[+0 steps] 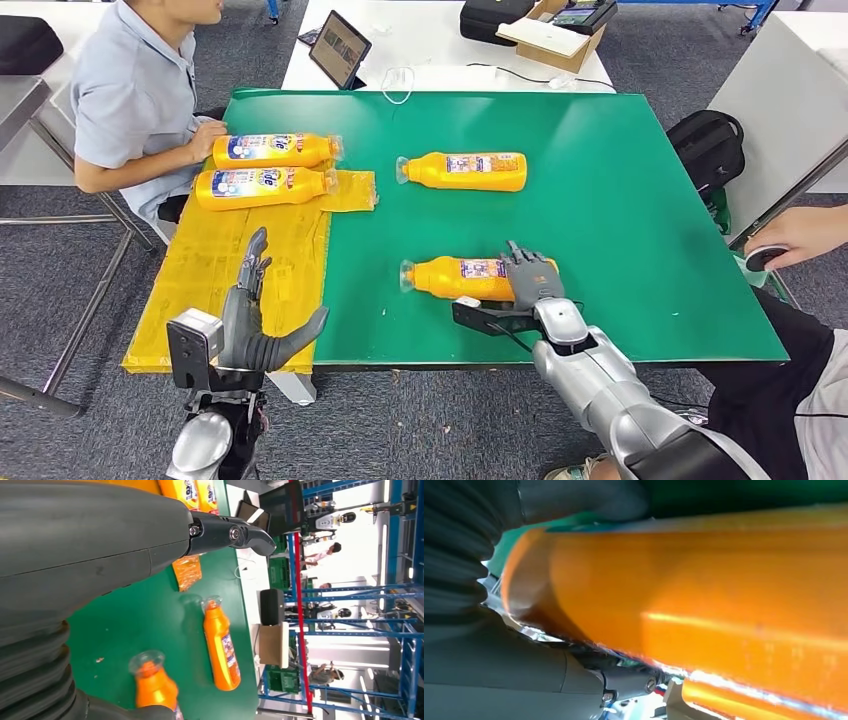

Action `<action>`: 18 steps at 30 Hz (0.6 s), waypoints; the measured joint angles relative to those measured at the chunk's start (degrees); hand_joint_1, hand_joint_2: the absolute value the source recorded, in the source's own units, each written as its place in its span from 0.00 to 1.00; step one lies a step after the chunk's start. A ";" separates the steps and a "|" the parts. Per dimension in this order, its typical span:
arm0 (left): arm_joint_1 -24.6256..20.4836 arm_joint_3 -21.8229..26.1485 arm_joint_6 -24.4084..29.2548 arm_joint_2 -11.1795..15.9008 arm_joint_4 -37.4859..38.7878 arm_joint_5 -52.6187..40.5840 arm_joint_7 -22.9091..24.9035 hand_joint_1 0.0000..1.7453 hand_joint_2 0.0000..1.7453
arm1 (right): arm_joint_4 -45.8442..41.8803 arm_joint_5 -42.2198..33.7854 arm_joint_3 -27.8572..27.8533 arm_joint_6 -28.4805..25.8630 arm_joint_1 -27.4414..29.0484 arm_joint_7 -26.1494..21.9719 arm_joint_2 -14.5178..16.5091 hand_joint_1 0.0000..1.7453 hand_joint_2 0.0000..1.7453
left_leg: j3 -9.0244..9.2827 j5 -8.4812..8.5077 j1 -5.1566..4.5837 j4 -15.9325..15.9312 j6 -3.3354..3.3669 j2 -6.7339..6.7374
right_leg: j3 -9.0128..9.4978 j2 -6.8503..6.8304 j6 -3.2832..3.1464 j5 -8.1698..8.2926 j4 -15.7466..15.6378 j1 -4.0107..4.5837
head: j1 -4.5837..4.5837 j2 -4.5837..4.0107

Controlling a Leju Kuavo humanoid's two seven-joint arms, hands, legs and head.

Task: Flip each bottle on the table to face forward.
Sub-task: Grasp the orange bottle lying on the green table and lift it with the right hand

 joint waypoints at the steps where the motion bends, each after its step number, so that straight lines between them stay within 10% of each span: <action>1: 0.15 0.04 0.03 0.02 -0.09 -0.10 0.05 0.00 1.00 | 0.01 -0.44 -0.03 -0.08 0.09 -0.45 -0.08 1.00 1.00 | 0.03 0.00 0.00 0.00 0.00 0.00 | 0.01 0.00 0.00 0.00 0.00 0.00 | 0.00 0.00; 18: 0.45 0.02 0.50 0.04 -0.22 0.13 -0.16 0.00 1.00 | 0.02 -13.53 -3.65 0.50 1.54 -12.67 -0.61 1.00 1.00 | 0.27 -0.05 0.01 -0.01 -0.01 0.03 | 0.06 0.01 -0.02 -0.03 -0.02 0.01 | 0.02 0.00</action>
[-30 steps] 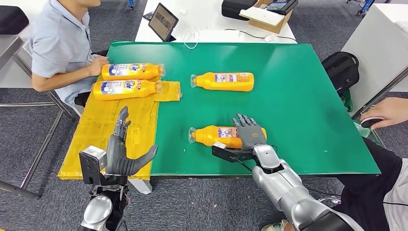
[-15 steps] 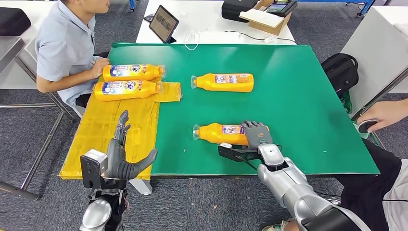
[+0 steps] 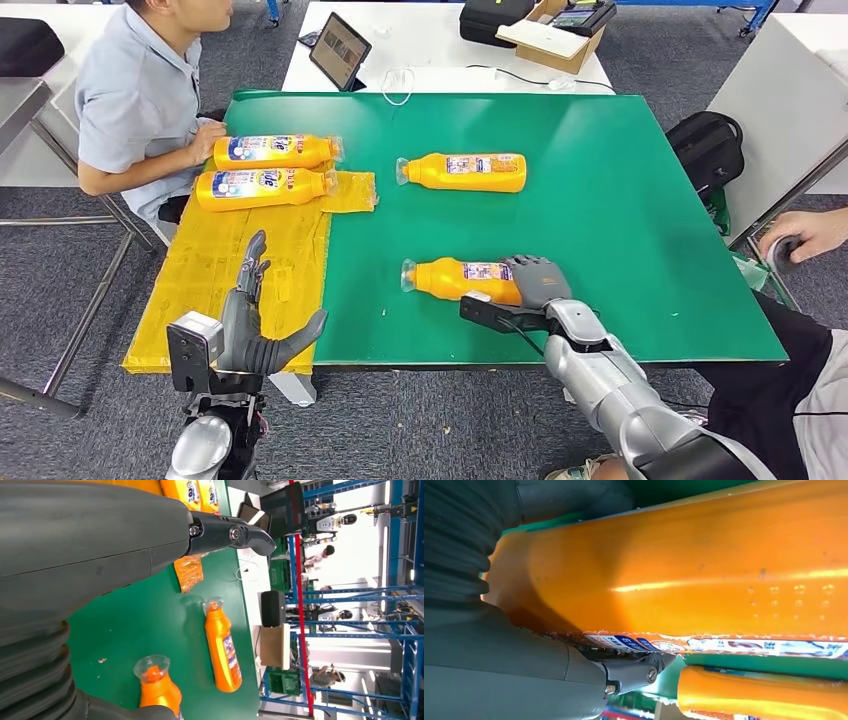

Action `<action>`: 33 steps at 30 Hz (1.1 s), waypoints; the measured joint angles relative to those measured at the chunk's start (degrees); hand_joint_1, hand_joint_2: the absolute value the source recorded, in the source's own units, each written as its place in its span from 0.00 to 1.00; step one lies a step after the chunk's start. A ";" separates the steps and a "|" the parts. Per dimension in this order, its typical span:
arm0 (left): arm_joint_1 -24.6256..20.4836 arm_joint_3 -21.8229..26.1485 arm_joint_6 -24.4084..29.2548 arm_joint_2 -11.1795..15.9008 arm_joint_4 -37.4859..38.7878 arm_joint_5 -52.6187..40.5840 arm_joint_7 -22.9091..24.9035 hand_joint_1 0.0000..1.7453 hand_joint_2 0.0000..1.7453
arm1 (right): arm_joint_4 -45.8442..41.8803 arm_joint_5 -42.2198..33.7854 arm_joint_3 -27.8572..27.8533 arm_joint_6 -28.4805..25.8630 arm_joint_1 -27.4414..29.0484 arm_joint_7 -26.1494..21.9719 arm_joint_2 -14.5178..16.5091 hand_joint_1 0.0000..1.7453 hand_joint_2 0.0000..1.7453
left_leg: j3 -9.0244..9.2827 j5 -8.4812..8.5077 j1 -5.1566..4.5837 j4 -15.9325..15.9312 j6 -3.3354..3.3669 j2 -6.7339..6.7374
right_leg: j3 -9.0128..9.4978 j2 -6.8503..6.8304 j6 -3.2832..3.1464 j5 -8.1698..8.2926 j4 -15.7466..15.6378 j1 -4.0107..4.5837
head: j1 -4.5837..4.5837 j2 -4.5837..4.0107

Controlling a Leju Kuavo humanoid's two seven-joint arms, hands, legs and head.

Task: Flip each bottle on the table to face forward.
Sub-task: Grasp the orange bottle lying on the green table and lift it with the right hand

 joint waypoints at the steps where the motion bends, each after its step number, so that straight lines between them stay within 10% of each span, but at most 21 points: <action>1: -0.01 -0.01 0.08 0.01 0.01 0.26 -0.20 0.00 1.00 | -0.02 -1.73 -0.44 -0.01 0.07 -1.53 0.01 1.00 1.00 | 0.01 -0.01 0.00 0.00 -0.01 0.02 | 0.06 0.01 0.00 0.01 0.00 0.00 | 0.01 0.00; 19: 2.81 -0.95 -2.04 -0.69 0.55 5.86 -6.17 0.00 1.00 | -31.67 -34.14 -8.45 -9.73 19.69 -22.19 11.11 1.00 1.00 | -0.65 -0.02 0.14 -0.01 -0.12 0.17 | -0.40 0.19 -0.04 0.00 0.05 0.10 | -0.02 0.00; 33: -0.65 -4.57 -9.82 -0.51 6.57 10.37 -4.80 0.00 1.00 | -22.00 -30.24 -1.33 -11.58 11.88 -26.85 16.57 1.00 1.00 | -0.84 0.03 0.11 -0.01 -0.10 0.18 | -0.61 0.20 -0.01 0.04 0.06 0.06 | -0.02 0.00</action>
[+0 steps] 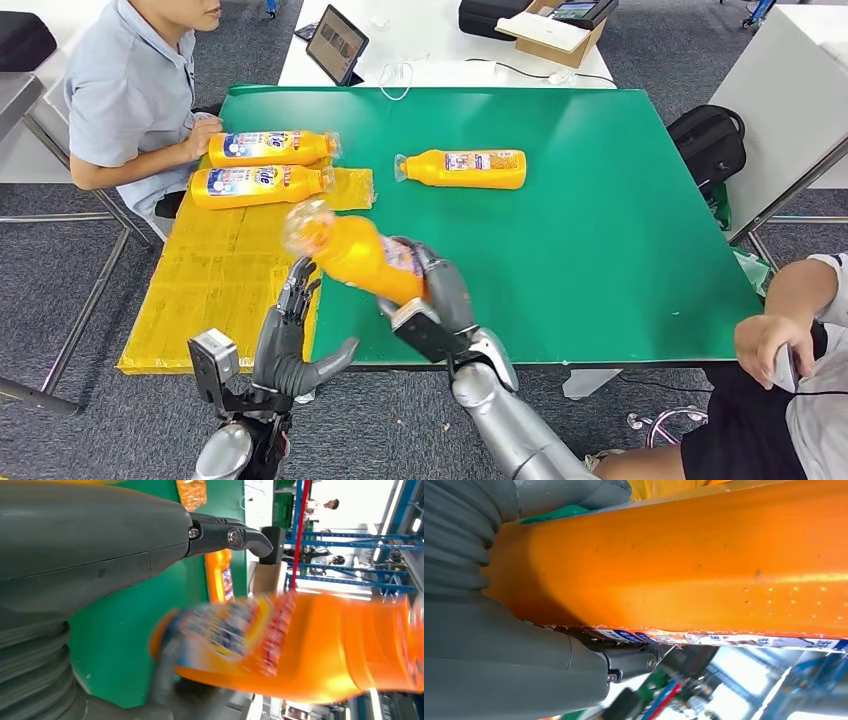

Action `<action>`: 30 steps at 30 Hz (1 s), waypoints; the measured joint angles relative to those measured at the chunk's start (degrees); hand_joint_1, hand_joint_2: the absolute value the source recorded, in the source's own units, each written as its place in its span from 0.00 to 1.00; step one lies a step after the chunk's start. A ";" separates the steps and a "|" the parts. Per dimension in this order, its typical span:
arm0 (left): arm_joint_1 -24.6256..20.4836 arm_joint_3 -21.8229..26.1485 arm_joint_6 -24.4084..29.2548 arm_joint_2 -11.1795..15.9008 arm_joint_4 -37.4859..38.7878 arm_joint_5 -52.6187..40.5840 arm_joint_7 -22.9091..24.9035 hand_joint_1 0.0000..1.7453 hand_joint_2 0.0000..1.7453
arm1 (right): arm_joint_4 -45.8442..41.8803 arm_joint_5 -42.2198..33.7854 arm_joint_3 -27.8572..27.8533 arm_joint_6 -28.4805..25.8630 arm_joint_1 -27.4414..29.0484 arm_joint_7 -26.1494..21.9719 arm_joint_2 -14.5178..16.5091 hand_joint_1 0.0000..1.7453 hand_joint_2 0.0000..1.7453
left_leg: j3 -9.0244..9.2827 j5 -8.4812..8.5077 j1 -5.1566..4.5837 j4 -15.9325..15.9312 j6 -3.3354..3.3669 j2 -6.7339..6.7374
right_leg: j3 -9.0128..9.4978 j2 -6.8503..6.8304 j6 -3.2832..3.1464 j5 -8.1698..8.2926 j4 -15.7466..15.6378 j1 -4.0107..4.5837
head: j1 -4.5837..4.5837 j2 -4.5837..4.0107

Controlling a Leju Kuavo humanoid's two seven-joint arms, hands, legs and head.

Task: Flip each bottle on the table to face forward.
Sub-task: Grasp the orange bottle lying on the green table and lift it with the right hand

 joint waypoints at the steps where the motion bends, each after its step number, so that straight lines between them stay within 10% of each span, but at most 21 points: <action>1: -0.58 -0.09 -0.17 -0.09 0.48 0.42 -0.08 0.00 1.00 | 1.36 0.24 0.78 -0.37 -0.60 -0.44 0.41 1.00 1.00 | 0.00 0.00 0.01 0.00 0.00 0.00 | 0.00 0.00 0.00 0.00 0.01 0.00 | 0.01 0.00; 30: -4.00 -1.67 1.67 -0.45 3.20 3.46 -0.70 0.00 1.00 | 10.38 -3.39 8.55 -6.94 -2.14 -2.46 3.36 1.00 1.00 | -0.15 -0.01 -0.03 0.01 0.01 -0.02 | -0.15 0.00 0.00 0.00 0.00 -0.03 | 0.02 0.00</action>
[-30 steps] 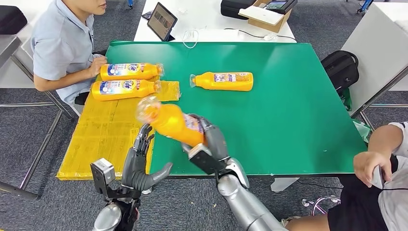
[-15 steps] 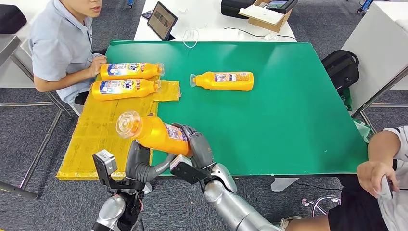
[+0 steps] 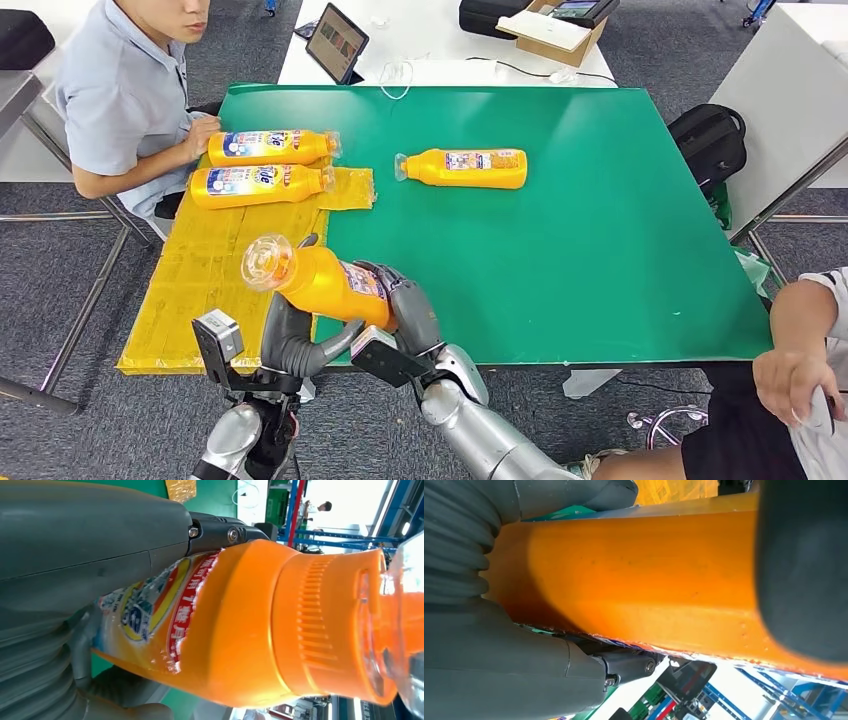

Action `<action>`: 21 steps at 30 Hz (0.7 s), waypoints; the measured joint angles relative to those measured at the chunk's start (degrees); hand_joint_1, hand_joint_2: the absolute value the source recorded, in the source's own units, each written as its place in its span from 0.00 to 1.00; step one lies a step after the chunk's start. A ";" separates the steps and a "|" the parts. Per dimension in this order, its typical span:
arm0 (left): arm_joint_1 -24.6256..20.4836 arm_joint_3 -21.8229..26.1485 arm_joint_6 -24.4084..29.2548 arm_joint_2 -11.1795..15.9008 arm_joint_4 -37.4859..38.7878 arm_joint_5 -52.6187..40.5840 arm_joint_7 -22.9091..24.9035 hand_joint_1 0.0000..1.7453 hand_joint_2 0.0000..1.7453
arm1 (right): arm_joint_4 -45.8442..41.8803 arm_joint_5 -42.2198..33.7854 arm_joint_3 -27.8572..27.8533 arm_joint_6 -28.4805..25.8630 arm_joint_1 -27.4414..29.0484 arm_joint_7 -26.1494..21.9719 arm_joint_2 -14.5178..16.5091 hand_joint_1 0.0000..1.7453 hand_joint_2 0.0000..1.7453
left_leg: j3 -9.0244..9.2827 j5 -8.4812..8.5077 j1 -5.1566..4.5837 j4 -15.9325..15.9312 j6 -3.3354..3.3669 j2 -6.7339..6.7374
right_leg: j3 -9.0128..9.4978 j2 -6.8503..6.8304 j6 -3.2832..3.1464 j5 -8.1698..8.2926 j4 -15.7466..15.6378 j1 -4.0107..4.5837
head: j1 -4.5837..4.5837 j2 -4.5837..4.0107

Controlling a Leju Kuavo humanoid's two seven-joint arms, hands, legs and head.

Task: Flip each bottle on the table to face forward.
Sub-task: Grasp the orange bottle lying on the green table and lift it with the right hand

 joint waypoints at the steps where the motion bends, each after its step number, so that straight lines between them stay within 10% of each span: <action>1: -0.20 -0.19 0.37 0.01 0.15 -0.14 0.32 0.00 1.00 | 0.00 -0.71 0.65 -0.68 0.02 0.01 0.02 1.00 1.00 | 0.00 0.00 0.00 0.00 0.00 0.00 | 0.00 0.00 0.00 0.00 0.00 0.00 | 0.00 0.00; 4: -1.09 -0.91 1.26 0.02 1.25 -0.36 1.90 0.16 1.00 | 0.00 -2.85 2.98 -2.93 0.00 0.02 0.07 1.00 1.00 | 0.00 0.00 0.00 0.00 0.00 0.00 | 0.00 0.00 0.00 0.00 0.00 0.00 | 0.01 0.00; 8: -2.53 -1.50 1.08 0.02 3.88 1.43 4.29 0.98 1.00 | 0.13 -3.72 5.79 -5.28 -0.25 0.07 0.31 1.00 1.00 | 0.00 0.01 0.00 0.00 0.00 0.00 | 0.00 0.00 0.00 0.00 0.00 0.00 | -0.01 0.00; 19: -5.92 -1.83 -3.14 0.28 8.65 12.43 9.38 1.00 1.00 | 2.77 0.25 8.63 -11.63 -1.82 1.41 0.54 1.00 1.00 | -0.03 0.01 0.00 0.00 0.00 -0.02 | 0.00 -0.01 0.00 0.00 0.01 0.00 | 0.01 0.00; 21: -6.19 -1.83 -3.17 0.28 9.13 13.36 9.49 1.00 1.00 | 3.11 1.64 8.12 -11.70 -1.98 1.62 0.58 0.79 1.00 | -0.04 0.01 0.00 0.00 0.00 -0.02 | 0.00 -0.01 0.00 0.00 0.01 0.00 | 0.01 0.00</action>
